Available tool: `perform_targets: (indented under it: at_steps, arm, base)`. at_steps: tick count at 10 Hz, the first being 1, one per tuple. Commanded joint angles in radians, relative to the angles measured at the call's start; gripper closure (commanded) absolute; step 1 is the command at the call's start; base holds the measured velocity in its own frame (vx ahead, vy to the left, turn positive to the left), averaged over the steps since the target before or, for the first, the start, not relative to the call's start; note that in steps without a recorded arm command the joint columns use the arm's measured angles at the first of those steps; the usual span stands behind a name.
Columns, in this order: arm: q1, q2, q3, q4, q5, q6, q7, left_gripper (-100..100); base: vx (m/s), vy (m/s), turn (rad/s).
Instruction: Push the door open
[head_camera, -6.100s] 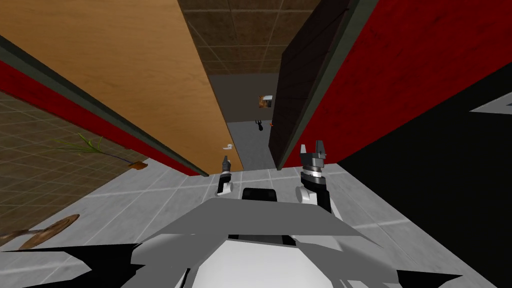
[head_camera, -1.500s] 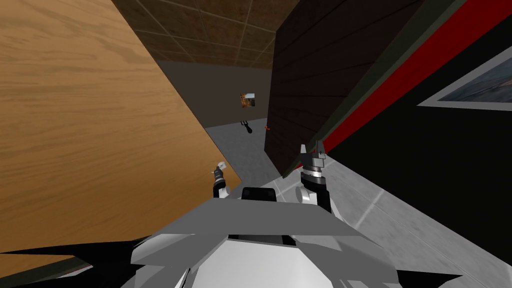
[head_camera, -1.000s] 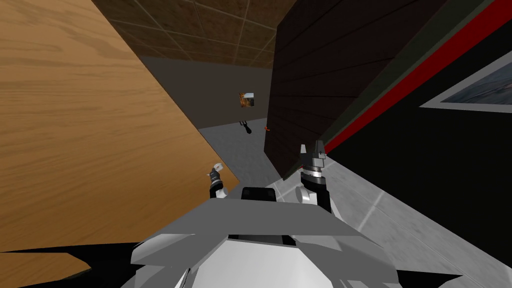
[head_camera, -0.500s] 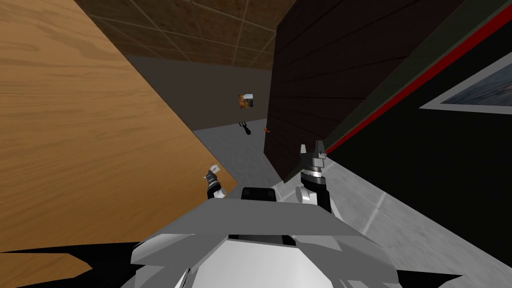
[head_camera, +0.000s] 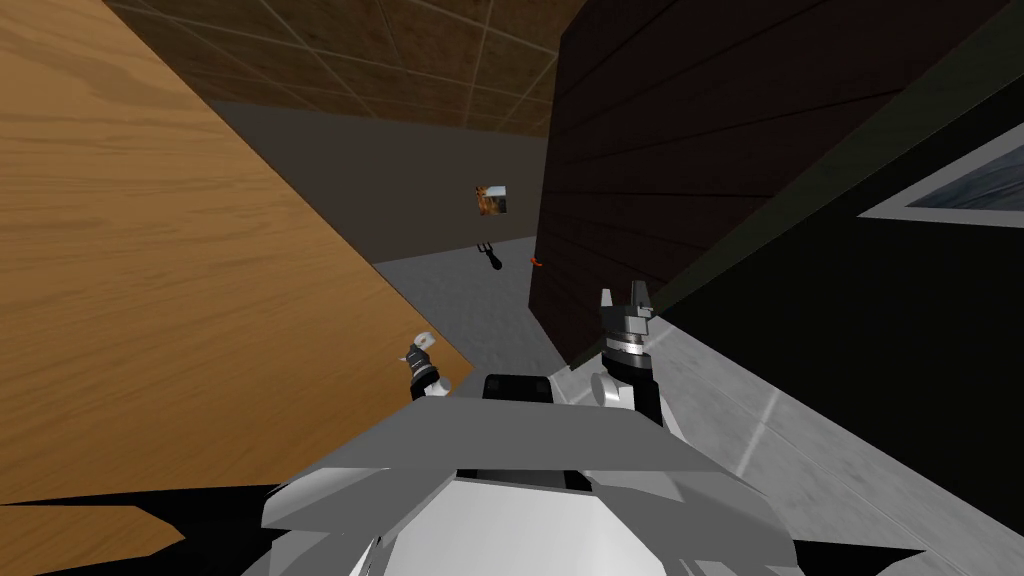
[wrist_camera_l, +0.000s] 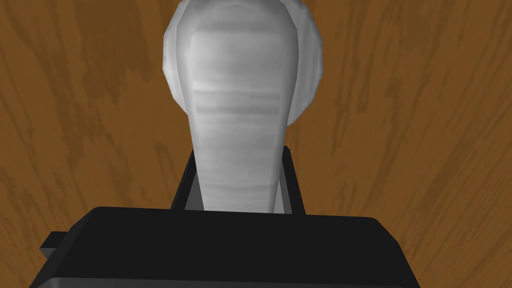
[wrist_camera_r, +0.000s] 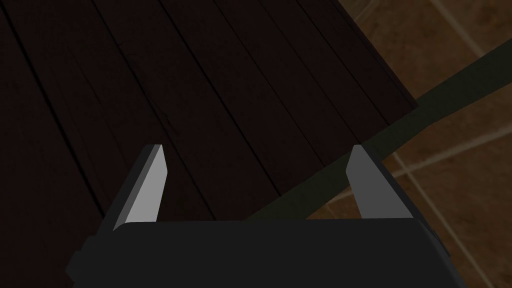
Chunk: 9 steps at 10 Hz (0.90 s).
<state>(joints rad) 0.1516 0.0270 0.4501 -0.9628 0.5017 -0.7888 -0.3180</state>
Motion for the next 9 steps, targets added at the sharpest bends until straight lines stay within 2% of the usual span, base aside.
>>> perform_targets:
  at_steps: [1,2,7,8,9]
  arm:
    - [0.014,-0.008,0.032,-0.02,0.025,-0.003,-0.017,100]
    - [0.016,-0.013,0.04,-0.022,0.032,-0.004,-0.021,100]
    - [0.029,-0.06,0.099,-0.032,0.09,-0.013,-0.05,100]
    - [0.036,-0.056,0.096,-0.029,0.085,-0.008,-0.047,100]
    - [0.039,-0.027,0.115,-0.032,0.101,-0.014,-0.056,100]
  base:
    - [0.084,0.008,-0.054]
    - [0.128,0.022,-0.024]
    - [0.167,0.043,-0.014]
    - [0.075,0.042,0.024]
    - [0.094,0.067,0.003]
